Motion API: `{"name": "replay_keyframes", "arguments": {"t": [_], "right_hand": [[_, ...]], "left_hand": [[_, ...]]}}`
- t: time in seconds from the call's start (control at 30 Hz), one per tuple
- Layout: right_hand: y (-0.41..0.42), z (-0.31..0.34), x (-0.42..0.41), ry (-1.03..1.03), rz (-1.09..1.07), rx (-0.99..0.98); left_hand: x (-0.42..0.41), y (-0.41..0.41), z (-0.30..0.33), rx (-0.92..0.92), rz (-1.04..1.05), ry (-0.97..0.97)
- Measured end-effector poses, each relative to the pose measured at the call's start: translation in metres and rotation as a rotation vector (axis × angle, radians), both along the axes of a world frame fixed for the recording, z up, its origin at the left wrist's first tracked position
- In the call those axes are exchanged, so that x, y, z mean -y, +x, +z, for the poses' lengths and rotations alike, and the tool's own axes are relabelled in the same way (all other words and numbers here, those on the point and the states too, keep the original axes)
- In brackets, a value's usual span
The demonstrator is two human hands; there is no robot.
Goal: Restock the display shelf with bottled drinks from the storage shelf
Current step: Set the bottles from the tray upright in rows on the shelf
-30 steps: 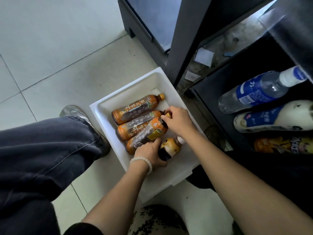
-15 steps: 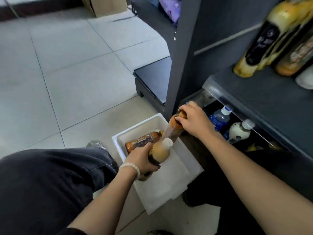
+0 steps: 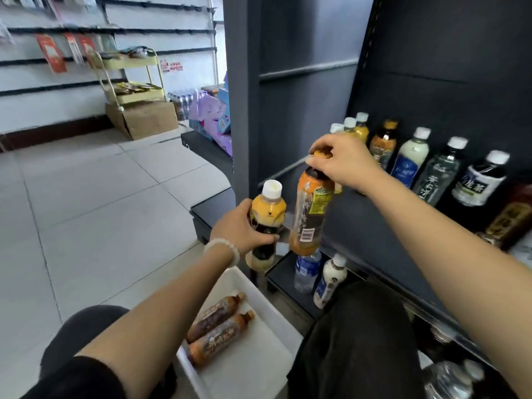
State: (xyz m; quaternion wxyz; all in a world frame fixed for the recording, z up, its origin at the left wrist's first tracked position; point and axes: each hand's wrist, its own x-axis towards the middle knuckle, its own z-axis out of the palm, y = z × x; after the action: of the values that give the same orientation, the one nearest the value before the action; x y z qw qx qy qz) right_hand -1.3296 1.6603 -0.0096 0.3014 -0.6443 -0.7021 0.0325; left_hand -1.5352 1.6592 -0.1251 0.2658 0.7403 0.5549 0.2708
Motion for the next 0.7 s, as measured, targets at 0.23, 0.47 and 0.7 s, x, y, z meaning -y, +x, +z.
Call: {"name": "replay_keyframes", "arguments": {"t": [0.23, 0.47, 0.7], "right_hand": [[0.066, 0.038, 0.000, 0.044, -0.117, 0.032], [0.121, 0.020, -0.036, 0.003, -0.221, 0.102], [0.157, -0.015, -0.085, 0.015, -0.341, 0.089]], "left_hand": [[-0.049, 0.069, 0.039, 0.088, -0.064, 0.047], [-0.096, 0.121, 0.029, 0.168, -0.123, 0.030], [-0.142, 0.141, 0.015, 0.162, -0.162, 0.018]]}}
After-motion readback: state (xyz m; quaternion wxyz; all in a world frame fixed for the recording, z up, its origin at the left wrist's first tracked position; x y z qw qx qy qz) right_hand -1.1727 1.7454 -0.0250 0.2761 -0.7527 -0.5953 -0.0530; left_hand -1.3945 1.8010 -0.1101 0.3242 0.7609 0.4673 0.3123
